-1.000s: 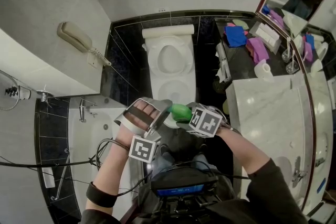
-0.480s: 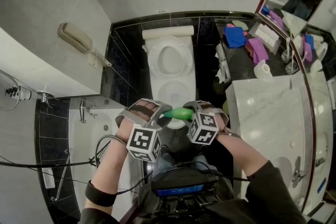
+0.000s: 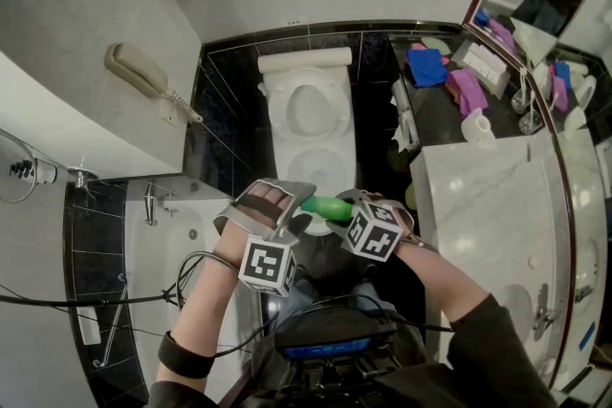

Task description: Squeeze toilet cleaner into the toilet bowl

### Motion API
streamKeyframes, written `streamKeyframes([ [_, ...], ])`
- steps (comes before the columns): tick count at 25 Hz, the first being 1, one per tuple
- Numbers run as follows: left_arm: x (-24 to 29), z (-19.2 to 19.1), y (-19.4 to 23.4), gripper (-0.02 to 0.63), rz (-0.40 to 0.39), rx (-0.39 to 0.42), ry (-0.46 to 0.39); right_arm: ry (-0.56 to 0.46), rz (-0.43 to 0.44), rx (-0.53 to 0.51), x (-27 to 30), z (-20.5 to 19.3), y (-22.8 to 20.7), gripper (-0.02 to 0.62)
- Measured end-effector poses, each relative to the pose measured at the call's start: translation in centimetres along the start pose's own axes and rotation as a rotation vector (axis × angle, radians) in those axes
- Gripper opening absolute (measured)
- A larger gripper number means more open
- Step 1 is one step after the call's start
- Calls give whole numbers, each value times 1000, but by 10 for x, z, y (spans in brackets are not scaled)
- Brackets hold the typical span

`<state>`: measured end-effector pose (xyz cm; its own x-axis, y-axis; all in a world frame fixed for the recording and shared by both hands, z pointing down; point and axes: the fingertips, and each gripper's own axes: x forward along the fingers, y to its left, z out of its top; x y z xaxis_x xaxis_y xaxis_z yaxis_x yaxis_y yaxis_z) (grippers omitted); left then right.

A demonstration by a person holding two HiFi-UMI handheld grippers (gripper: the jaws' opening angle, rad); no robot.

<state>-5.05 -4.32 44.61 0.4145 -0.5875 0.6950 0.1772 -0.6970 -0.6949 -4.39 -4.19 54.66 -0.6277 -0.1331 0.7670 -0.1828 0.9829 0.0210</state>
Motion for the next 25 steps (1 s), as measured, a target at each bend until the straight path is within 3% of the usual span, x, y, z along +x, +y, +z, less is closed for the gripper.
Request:
streamKeyframes([
  [3, -5, 5, 11, 319, 129, 57, -25, -74, 148, 117, -8, 14, 14, 184],
  [8, -19, 6, 37, 325, 409, 257, -7, -173, 414, 270, -22, 38, 43, 183],
  [11, -27, 6, 47, 325, 511, 303, -4, -217, 510, 316, -30, 53, 52, 183],
  [17, -29, 8, 50, 313, 561, 341, -11, -202, 567, 285, -31, 60, 61, 183],
  [18, -29, 8, 49, 236, 566, 354, -10, -201, 564, 283, -30, 59, 60, 183],
  [19, -28, 7, 48, 201, 568, 364, -8, -200, 560, 279, -29, 59, 59, 183],
  [20, -27, 6, 46, 167, 565, 366, -5, -196, 554, 273, -29, 58, 59, 183],
  [25, -18, 2, 41, 156, 482, 323, 13, -143, 462, 232, -20, 46, 48, 183],
])
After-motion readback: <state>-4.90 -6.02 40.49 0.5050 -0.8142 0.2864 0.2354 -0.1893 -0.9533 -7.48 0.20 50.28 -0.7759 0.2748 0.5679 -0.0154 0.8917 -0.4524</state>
